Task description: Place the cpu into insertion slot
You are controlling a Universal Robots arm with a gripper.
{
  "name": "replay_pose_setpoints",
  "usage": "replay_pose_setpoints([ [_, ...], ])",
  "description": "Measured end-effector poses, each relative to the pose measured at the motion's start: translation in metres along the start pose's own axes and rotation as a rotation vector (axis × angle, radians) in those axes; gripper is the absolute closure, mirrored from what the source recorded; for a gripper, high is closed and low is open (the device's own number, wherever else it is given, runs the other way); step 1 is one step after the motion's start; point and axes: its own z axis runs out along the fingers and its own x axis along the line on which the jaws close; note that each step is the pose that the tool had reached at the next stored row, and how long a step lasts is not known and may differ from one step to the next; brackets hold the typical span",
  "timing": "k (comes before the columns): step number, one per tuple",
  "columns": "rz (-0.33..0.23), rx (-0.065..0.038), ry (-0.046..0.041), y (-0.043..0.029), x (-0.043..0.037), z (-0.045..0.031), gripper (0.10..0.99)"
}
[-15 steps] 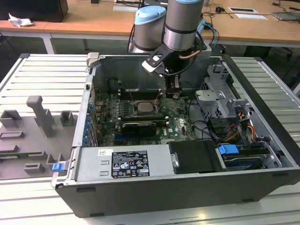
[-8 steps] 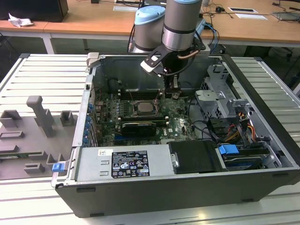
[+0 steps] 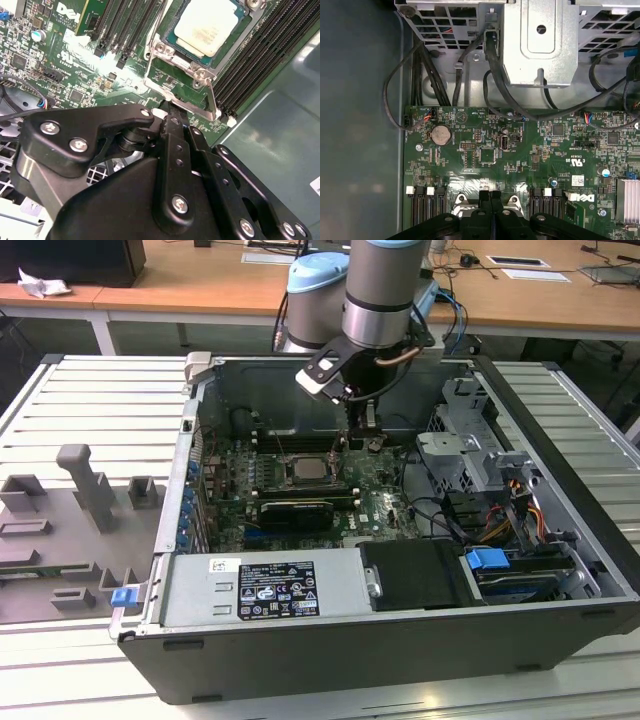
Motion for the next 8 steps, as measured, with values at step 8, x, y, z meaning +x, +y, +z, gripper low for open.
replay_pose_setpoints([
  [8, 0.000, 0.000, 0.0000, -0.0024, 0.0001, 0.0000, 0.980],
])
